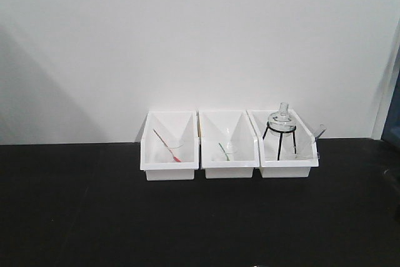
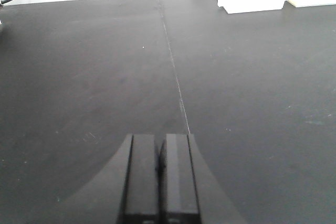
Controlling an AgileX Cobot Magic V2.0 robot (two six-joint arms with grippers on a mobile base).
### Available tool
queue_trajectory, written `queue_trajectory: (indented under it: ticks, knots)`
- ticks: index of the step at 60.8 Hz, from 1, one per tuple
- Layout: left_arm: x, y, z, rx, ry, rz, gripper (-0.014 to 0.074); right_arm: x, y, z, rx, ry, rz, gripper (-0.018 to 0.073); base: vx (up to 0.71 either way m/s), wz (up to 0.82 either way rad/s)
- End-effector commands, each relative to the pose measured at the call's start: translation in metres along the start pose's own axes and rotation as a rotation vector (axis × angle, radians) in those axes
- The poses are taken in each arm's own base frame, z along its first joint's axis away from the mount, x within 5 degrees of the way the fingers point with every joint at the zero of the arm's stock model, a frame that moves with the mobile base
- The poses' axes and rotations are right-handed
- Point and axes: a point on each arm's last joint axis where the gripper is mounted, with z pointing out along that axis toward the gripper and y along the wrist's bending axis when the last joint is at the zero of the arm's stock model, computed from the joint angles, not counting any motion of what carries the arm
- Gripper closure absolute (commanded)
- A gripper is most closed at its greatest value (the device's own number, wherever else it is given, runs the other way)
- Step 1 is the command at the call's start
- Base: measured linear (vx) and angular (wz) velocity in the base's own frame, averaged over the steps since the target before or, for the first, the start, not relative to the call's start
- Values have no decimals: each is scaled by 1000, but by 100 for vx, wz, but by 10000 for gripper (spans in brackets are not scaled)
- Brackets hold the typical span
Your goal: Grab transparent chemical and place on left bench
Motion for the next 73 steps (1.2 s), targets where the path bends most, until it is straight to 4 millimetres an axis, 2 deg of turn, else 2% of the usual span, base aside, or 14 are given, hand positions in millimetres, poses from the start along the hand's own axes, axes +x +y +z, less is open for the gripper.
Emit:
queue_trajectory:
  ticks: [1,18,23,28,32,33,36,40,44,48,54,60,66,73]
  knots:
    - [-3,0,-1,-2,-81,-9,600,-10,-3,-2,38,-25,-32,566,0,0]
    - [-3,0,-1,-2,-81,-9,600,-10,-3,-2,38,-25,-32,566,0,0]
    - [-3,0,-1,-2,-81,-9,600,-12,-3,-1,30,-47,32,566,0,0]
    - [-3,0,-1,-2,-81,-9,600,-15,-14,1,130,-99,93,566,0,0]
    - [-3,0,-1,-2,-81,-9,600,-14,-27,-2,275,-117,119,566,0,0]
    - [-3,0,-1,-2,-81,-9,600,-15,-28,-2,291,-129,173,566,0,0]
    - [-3,0,-1,-2,-81,-9,600,-6,-36,-5,392,-40,161,566,0,0]
    - [-3,0,-1,-2,-81,-9,600,8,-39,-7,436,122,160,566,0,0]
    - [-3,0,-1,-2,-81,-9,600,22,-34,-8,386,291,105,566,0,0]
    - [-3,0,-1,-2,-81,-9,600,28,-28,-8,311,370,53,566,0,0]
    - [-3,0,-1,-2,-81,-9,600,30,-20,-13,253,343,41,566,0,0]
    - [-3,0,-1,-2,-81,-9,600,41,-16,-27,292,257,89,566,0,0]
    - [-3,0,-1,-2,-81,-9,600,67,-11,-46,372,146,159,566,0,0]
    - [-3,0,-1,-2,-81,-9,600,102,-5,-60,414,65,203,566,0,0]
